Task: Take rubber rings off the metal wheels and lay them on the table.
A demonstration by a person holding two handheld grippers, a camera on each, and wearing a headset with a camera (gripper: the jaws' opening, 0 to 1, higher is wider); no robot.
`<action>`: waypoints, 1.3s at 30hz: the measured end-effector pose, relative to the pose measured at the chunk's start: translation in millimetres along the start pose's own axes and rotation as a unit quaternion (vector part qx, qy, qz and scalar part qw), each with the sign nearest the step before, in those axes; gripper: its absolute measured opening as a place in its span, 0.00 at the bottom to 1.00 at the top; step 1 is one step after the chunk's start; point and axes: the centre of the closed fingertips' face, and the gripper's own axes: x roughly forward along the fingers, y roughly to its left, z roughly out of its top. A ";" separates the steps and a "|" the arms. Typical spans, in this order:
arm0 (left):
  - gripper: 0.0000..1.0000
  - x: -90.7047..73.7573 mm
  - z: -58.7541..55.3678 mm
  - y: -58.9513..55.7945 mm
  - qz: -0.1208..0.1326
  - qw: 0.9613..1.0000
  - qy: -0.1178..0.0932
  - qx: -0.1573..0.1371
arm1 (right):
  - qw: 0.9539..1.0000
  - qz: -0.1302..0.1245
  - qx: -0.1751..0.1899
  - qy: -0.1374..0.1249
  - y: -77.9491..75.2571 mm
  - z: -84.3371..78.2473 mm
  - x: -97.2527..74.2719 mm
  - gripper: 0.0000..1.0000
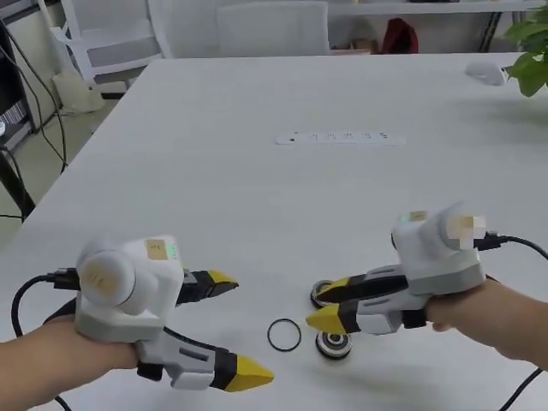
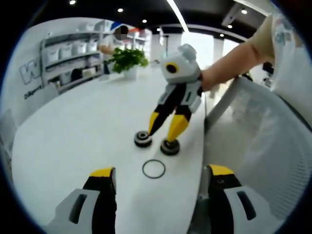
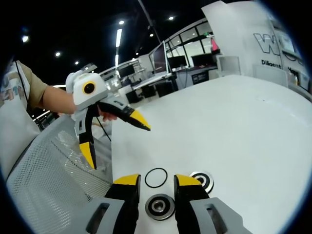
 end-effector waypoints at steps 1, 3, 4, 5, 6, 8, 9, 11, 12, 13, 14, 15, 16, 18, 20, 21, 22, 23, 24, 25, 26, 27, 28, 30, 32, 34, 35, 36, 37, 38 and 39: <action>0.77 1.2 0.9 0.1 -0.001 1.000 0.000 0.001 | 1.000 -0.001 -0.001 -0.001 -0.3 -0.4 -1.4 0.25; 0.77 4.0 3.2 0.0 -0.003 1.000 0.000 0.003 | 1.000 -0.003 -0.001 -0.002 -1.6 -1.7 -4.5 0.26; 0.76 5.6 4.6 -0.1 -0.004 1.000 0.000 0.004 | 1.000 -0.003 -0.002 -0.002 -2.2 -2.7 -6.4 0.26; 0.76 6.6 5.6 -0.3 -0.005 1.000 0.000 0.006 | 1.000 -0.003 -0.002 -0.002 -2.4 -3.3 -7.7 0.26; 0.76 7.7 6.5 -0.4 -0.006 1.000 0.000 0.007 | 1.000 -0.004 -0.002 -0.002 -2.6 -4.1 -8.9 0.26; 0.75 10.3 8.4 -0.4 -0.008 1.000 0.000 0.009 | 1.000 -0.005 -0.004 -0.001 -3.0 -6.0 -12.0 0.27; 0.75 11.3 9.1 -0.5 -0.009 1.000 0.000 0.010 | 1.000 -0.006 -0.004 -0.001 -3.3 -7.1 -13.7 0.27; 0.75 14.2 10.7 -0.5 -0.010 1.000 0.000 0.011 | 1.000 -0.006 -0.004 -0.001 -3.5 -8.4 -15.8 0.27; 0.74 15.4 11.0 -0.6 -0.011 1.000 0.000 0.011 | 1.000 -0.007 -0.004 -0.002 -3.9 -9.0 -16.8 0.27; 0.74 17.2 11.7 -1.0 -0.013 1.000 0.001 0.013 | 1.000 -0.007 -0.003 -0.002 -4.1 -9.9 -18.2 0.27; 0.74 18.3 12.1 -1.4 -0.014 1.000 0.001 0.014 | 1.000 -0.007 -0.003 -0.002 -4.3 -10.7 -19.0 0.27; 0.73 20.0 12.6 -2.0 -0.016 1.000 0.002 0.016 | 1.000 -0.008 -0.004 -0.002 -4.4 -11.9 -20.2 0.27; 0.73 21.2 13.1 -2.4 -0.017 1.000 0.003 0.018 | 1.000 -0.008 -0.005 -0.002 -4.2 -12.8 -21.3 0.27; 0.71 24.2 14.8 -3.1 -0.019 1.000 0.004 0.023 | 1.000 -0.008 -0.003 -0.002 -5.9 -15.4 -23.6 0.27; 0.68 27.1 17.3 -2.3 -0.018 1.000 0.003 0.026 | 1.000 -0.009 -0.004 -0.001 -6.4 -17.3 -25.1 0.28; 0.68 28.4 18.4 -2.0 -0.018 0.999 0.002 0.026 | 1.000 -0.010 -0.003 0.000 -6.8 -18.2 -25.8 0.28; 0.67 30.3 20.0 -2.0 -0.019 0.999 0.001 0.027 | 1.000 -0.011 -0.003 -0.001 -6.8 -19.0 -26.8 0.28; 0.67 31.6 20.9 -2.3 -0.020 0.999 0.001 0.027 | 1.000 -0.011 -0.002 -0.002 -6.8 -19.7 -27.4 0.28; 0.67 33.3 21.7 -2.8 -0.022 0.999 0.001 0.028 | 1.000 -0.012 -0.002 -0.001 -7.0 -21.2 -27.9 0.28; 0.67 34.5 21.9 -3.1 -0.023 0.999 0.002 0.029 | 1.000 -0.012 -0.002 0.000 -7.1 -22.3 -28.3 0.28; 0.66 35.6 21.9 -3.5 -0.024 0.999 0.002 0.029 | 1.000 -0.012 -0.002 0.000 -7.3 -23.4 -28.7 0.28; 0.66 37.3 21.8 -3.7 -0.026 0.999 0.003 0.030 | 1.000 -0.012 -0.002 0.002 -7.2 -25.1 -29.1 0.28; 0.66 38.7 21.6 -4.4 -0.027 0.999 0.005 0.030 | 1.000 -0.012 -0.006 0.004 -7.0 -27.1 -29.4 0.28; 0.65 40.4 21.5 -4.8 -0.029 0.999 0.005 0.029 | 1.000 -0.012 -0.008 0.006 -7.5 -29.9 -30.0 0.28; 0.64 43.0 21.0 -5.3 -0.030 0.999 0.006 0.029 | 1.000 -0.011 -0.011 0.010 -7.2 -33.2 -30.1 0.29; 0.63 45.2 21.0 -6.2 -0.032 0.999 0.007 0.028 | 1.000 -0.010 -0.012 0.013 -6.8 -35.8 -30.2 0.29; 0.63 46.1 21.1 -6.4 -0.033 0.999 0.007 0.028 | 1.000 -0.010 -0.015 0.015 -6.8 -37.6 -30.2 0.29; 0.62 47.0 21.2 -6.6 -0.034 0.999 0.007 0.029 | 1.000 -0.010 -0.016 0.016 -6.7 -38.6 -30.1 0.29; 0.61 48.4 21.3 -6.8 -0.035 0.999 0.008 0.029 | 1.000 -0.009 -0.018 0.018 -6.9 -39.9 -29.9 0.29; 0.61 49.3 21.3 -6.9 -0.036 0.999 0.008 0.029 | 1.000 -0.009 -0.018 0.018 -7.0 -40.5 -29.7 0.29; 0.60 50.3 21.3 -7.1 -0.036 0.999 0.009 0.029 | 1.000 -0.008 -0.019 0.019 -7.1 -41.2 -29.4 0.29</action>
